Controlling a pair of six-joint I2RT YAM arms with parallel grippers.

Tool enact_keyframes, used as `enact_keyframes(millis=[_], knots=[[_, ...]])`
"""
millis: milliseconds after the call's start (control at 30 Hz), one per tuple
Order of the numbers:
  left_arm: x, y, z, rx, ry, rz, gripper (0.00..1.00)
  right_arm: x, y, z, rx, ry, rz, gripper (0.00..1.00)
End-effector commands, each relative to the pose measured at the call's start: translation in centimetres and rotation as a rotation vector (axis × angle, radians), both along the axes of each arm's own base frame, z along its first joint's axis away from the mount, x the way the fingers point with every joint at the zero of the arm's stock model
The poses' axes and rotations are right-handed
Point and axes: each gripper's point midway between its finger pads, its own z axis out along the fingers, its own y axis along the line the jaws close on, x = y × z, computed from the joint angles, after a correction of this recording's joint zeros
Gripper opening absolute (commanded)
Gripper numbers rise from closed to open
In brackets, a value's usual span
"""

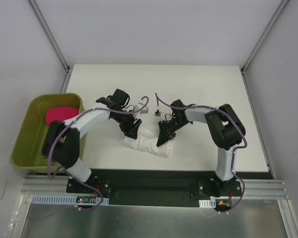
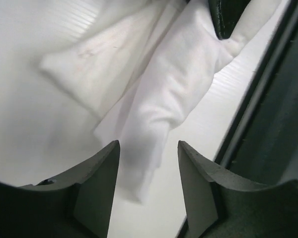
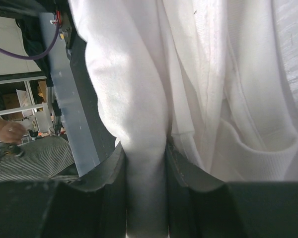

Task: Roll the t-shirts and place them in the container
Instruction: Roll the T-shirt to the center of the board.

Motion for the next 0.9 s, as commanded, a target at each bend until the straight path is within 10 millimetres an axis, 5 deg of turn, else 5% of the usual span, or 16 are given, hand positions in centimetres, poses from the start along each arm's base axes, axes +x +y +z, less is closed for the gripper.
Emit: enact_keyframes(millis=[0,67,100,167,367,467,533,567,633,733,867], knots=[[4.6,0.9,9.3,0.018,-0.687,0.064,0.49,3.2,-1.4,-4.1,-0.129,-0.197,-0.035,0.01],[6.5,0.7,14.3,0.006,-0.970,0.119,0.53,4.4,-1.7,-4.9,-0.177,-0.181,-0.071,0.01],[5.6,0.2,17.1,-0.042,-1.041,0.136,0.59,4.3,-1.9,-5.3,-0.216,-0.129,-0.093,0.01],[5.0,-0.4,19.7,-0.085,-1.014,0.183,0.99,5.4,-1.7,-5.0,-0.217,-0.105,-0.102,0.01],[0.9,-3.4,17.1,-0.149,-0.767,0.060,0.97,5.4,-2.2,-5.2,-0.247,-0.122,-0.123,0.01],[-1.6,-3.8,11.5,-0.069,-0.767,-0.157,0.69,5.4,-2.1,-4.9,-0.228,-0.110,-0.126,0.01],[-0.8,-4.1,9.9,-0.057,-0.880,-0.230,0.61,5.3,-2.1,-4.6,-0.223,-0.110,-0.126,0.01],[-1.0,-3.2,7.3,-0.030,-0.896,-0.249,0.61,5.1,-2.0,-4.5,-0.212,-0.100,-0.122,0.01],[-0.3,-3.5,5.4,-0.063,-1.049,-0.328,0.63,4.8,-2.0,-4.6,-0.205,-0.084,-0.117,0.01],[-0.6,-3.8,4.2,-0.125,-1.182,-0.412,0.67,4.6,-1.9,-4.6,-0.197,-0.067,-0.108,0.01],[-1.3,-4.9,2.9,-0.170,-1.144,-0.474,0.67,4.4,-1.9,-4.7,-0.196,-0.044,-0.098,0.01]])
